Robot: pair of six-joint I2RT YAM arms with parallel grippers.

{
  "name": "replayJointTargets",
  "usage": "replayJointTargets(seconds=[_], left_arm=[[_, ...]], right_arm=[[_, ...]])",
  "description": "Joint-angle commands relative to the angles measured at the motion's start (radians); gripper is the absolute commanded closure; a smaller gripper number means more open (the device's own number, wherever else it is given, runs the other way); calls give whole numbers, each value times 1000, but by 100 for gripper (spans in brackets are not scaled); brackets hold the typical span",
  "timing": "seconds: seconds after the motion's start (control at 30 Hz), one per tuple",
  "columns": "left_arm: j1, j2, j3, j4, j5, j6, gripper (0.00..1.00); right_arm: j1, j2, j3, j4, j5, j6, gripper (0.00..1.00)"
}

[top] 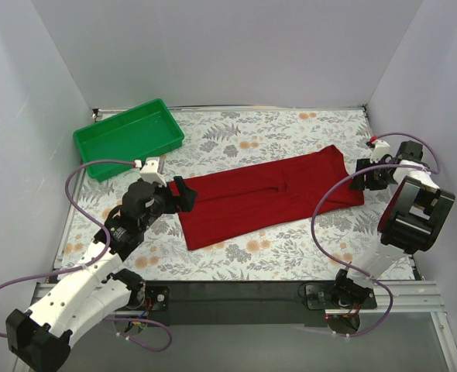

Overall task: Fold and stack the t-shirts
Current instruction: Fold the tshirt

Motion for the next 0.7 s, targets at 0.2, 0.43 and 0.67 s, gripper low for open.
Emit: replayJointTargets(seconds=[0.2, 0.43, 0.67], left_arm=[[-3, -16, -12, 17, -4, 19, 20], [-3, 24, -18, 29, 48, 15, 20], [-3, 212, -14, 26, 159, -60, 22]], right_arm=[[17, -56, 18, -97, -56, -40, 49], [20, -45, -16, -108, -35, -55, 53], [26, -24, -17, -129, -33, -63, 57]])
